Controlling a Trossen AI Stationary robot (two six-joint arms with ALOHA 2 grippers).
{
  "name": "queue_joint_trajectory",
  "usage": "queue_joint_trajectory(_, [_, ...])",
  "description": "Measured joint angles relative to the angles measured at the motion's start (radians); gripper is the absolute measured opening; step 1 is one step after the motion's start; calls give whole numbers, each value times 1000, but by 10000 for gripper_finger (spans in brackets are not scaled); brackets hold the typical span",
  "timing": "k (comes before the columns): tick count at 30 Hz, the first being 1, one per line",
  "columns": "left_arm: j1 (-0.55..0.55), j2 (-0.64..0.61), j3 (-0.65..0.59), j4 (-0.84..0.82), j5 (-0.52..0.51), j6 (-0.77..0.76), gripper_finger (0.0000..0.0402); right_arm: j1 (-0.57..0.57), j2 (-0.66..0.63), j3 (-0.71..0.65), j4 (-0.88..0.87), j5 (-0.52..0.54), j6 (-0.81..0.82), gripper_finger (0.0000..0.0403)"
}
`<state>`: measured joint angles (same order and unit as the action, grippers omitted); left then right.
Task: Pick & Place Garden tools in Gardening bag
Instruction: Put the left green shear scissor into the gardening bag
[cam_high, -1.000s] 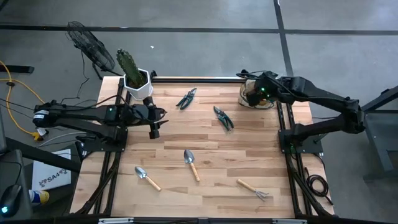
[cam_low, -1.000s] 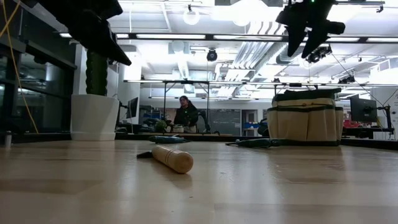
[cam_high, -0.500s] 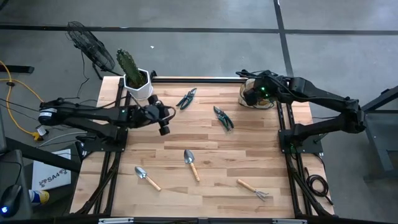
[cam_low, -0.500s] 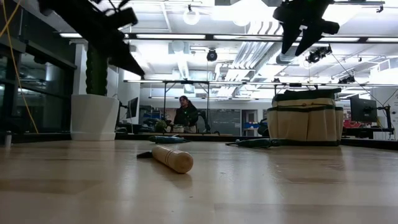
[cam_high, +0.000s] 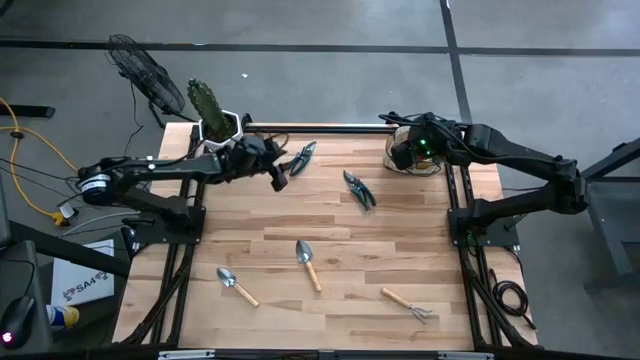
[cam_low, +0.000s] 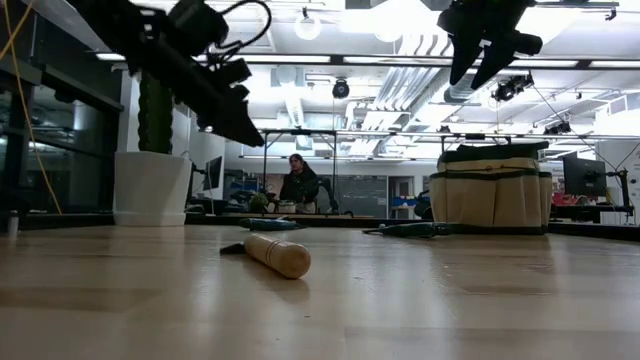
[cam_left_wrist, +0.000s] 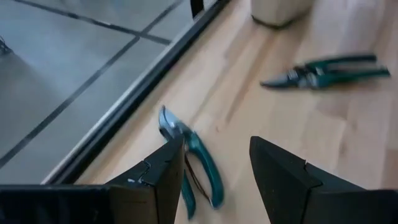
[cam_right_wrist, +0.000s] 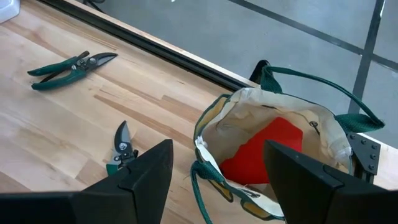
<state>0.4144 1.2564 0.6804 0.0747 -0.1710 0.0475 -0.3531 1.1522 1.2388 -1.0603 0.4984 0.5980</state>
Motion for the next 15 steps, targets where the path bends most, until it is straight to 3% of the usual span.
queue_joint_trajectory(8, [86, 128, -1, 135, 69, -2, 177, 0, 0, 0, 0, 0, -4, 240])
queue_joint_trajectory(15, [91, 224, 0, 284, 77, -4, 177, 0, 0, 0, 3, 0, -19, 240])
